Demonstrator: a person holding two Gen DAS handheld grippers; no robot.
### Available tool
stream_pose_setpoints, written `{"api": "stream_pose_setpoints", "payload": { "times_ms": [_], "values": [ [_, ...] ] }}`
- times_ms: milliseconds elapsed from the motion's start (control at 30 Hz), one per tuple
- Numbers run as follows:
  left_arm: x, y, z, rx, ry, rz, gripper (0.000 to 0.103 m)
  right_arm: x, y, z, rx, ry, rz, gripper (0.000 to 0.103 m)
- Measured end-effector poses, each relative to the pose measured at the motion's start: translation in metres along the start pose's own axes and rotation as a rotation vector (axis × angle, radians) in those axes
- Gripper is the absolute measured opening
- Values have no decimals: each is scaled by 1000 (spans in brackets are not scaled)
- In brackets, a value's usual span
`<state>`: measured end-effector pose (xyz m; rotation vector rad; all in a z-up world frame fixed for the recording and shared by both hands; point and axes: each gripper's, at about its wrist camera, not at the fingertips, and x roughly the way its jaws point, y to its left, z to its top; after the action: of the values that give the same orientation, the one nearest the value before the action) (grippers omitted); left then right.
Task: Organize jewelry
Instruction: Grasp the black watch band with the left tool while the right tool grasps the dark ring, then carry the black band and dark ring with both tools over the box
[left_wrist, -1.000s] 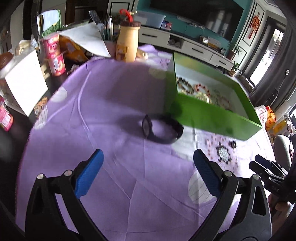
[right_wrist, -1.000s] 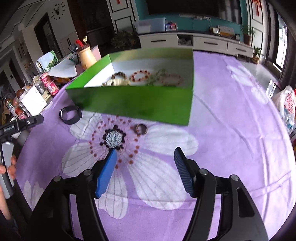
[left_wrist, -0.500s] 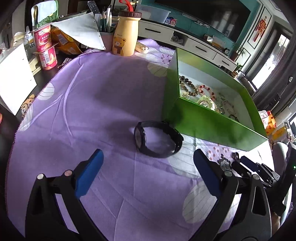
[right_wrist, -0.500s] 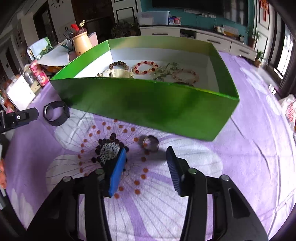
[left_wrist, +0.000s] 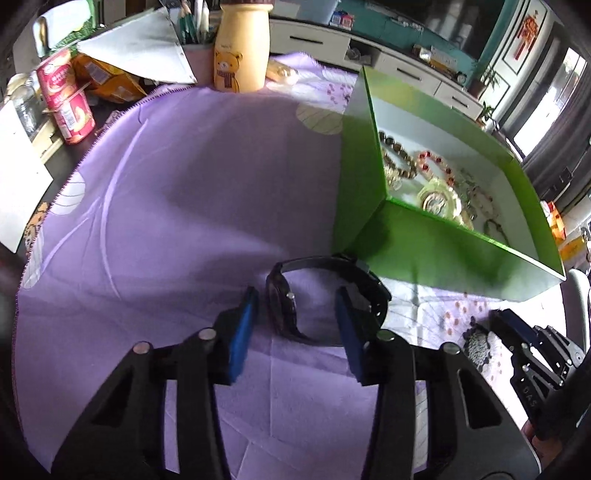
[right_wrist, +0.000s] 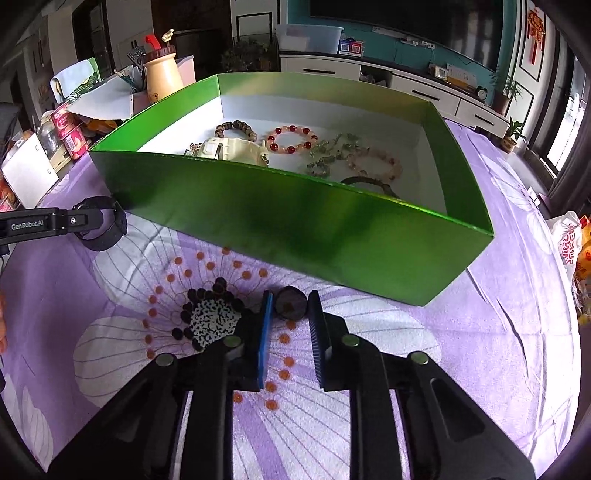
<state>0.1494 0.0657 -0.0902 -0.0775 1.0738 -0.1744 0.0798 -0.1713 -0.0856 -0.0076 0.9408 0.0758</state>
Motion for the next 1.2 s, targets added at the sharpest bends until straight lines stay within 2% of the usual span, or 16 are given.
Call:
{"api": "stream_pose_setpoints", "payload": {
  "times_ms": [133,267,433,700,900,1200],
  "values": [
    [0,2,2,15,6,12,15,-3,1,-3,-2,5,3,19],
    [-1,9,-1,6,1,4,7,-9,-1,-10,24,3,23,19],
    [-15,10,-9,6,-32,-4,7,-24,0,-19,52,-12,63,19],
    [-43,-2,-43,72,-67,-36,7,-52,2,-35,67,-55,132,19],
    [-52,-9,-66,86,-52,-84,7,-73,-1,-43,72,-67,126,19],
    [-69,-23,-71,127,-74,-98,7,-92,-5,-50,108,-96,136,19]
  ]
}}
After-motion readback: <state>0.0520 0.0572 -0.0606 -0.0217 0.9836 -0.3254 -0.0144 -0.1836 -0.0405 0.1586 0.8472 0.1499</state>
